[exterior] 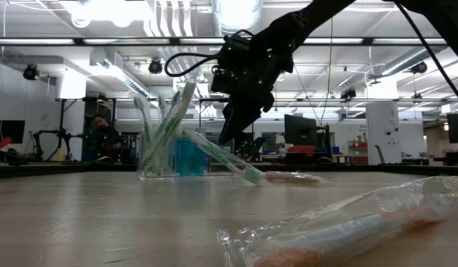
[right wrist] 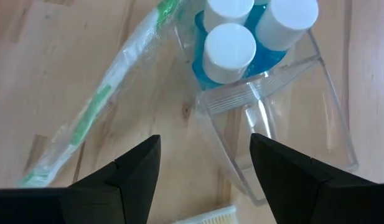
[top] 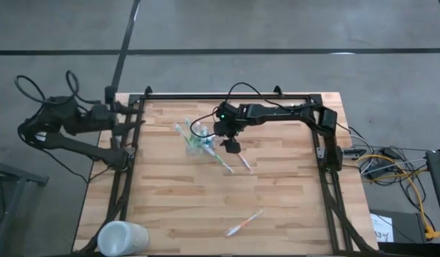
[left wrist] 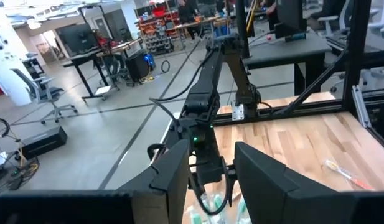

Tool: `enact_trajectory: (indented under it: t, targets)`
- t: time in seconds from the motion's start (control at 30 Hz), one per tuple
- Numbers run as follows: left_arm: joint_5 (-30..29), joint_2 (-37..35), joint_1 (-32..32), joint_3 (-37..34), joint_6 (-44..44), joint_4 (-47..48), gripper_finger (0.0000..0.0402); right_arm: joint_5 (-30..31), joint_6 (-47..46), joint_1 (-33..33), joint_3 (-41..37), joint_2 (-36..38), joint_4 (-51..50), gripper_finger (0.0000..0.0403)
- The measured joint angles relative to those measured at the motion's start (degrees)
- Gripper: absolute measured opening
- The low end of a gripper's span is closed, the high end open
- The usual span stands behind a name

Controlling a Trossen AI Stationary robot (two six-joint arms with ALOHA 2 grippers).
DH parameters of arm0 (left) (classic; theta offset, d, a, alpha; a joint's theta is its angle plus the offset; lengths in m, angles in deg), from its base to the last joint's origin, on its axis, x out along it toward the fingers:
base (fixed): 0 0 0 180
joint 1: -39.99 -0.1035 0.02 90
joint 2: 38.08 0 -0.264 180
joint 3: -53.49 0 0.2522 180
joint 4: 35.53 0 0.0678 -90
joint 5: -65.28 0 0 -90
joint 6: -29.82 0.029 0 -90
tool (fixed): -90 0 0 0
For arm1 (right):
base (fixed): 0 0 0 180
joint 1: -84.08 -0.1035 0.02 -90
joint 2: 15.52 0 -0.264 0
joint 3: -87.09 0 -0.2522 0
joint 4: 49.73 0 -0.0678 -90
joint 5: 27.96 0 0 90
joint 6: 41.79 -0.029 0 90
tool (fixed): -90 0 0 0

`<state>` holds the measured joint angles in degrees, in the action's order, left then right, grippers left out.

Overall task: Pick & Place toothbrushing station
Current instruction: Move the transparent organizer to the center of the table

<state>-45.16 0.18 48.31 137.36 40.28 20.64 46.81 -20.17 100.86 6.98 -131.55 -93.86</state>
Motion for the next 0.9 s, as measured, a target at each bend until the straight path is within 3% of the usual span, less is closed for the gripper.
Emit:
enact_trajectory:
  t: [0.53,0.7,0.9]
  targets:
    - [0.31,-2.76,0.0,-16.02,-2.02,-11.3,0.0136,0.21,-3.04,0.0,0.72,0.0,-0.3,0.0244]
    - [3.63,-4.0,0.0,-21.33,-1.6,-13.9,0.0136,0.21,-2.8,0.0,0.72,0.02,-0.26,0.0244]
    - [6.53,-7.45,0.0,-31.21,-1.11,-26.83,0.0136,0.21,-2.59,0.0,0.72,0.02,-0.21,0.0244]
